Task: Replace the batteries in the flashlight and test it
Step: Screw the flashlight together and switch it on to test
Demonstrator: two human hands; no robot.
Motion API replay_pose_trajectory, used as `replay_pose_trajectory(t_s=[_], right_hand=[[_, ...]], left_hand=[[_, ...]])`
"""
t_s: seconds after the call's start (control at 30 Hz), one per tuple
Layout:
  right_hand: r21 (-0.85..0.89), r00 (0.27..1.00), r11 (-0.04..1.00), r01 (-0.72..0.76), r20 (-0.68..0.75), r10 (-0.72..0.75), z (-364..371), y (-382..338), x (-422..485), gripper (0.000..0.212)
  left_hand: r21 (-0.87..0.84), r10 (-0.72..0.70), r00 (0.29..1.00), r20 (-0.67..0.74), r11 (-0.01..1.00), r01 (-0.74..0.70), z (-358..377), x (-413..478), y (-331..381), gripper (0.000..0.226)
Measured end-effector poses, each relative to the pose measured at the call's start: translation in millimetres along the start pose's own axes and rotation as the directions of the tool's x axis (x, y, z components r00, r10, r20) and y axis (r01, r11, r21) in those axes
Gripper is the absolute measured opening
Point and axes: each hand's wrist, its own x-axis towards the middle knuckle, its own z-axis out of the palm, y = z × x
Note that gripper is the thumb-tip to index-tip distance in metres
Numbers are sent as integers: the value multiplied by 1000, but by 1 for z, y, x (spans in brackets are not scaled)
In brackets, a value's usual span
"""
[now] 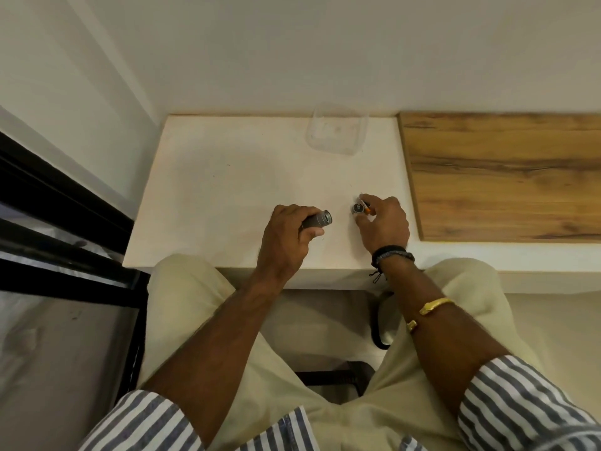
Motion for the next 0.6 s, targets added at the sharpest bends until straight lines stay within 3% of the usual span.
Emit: replay_pose_trajectory(t_s=[0.13, 0.3, 0.47, 0.6], right_hand=[[-96, 1000, 995, 8, 21, -6, 3, -1, 5, 29], [-68, 1000, 997, 26, 4, -26, 2, -4, 0, 25], [216, 992, 970, 115, -79, -100, -13, -22, -14, 24], [411, 988, 904, 119, 45, -150, -30, -33, -32, 19]], left_hand=[[3, 14, 1000, 19, 1000, -14, 3, 0, -2, 29], [11, 21, 1000, 18, 1000, -22, 5, 1, -4, 30], [32, 15, 1000, 17, 999, -16, 4, 1, -5, 31], [42, 20, 999, 25, 999, -21, 2, 0, -4, 29]])
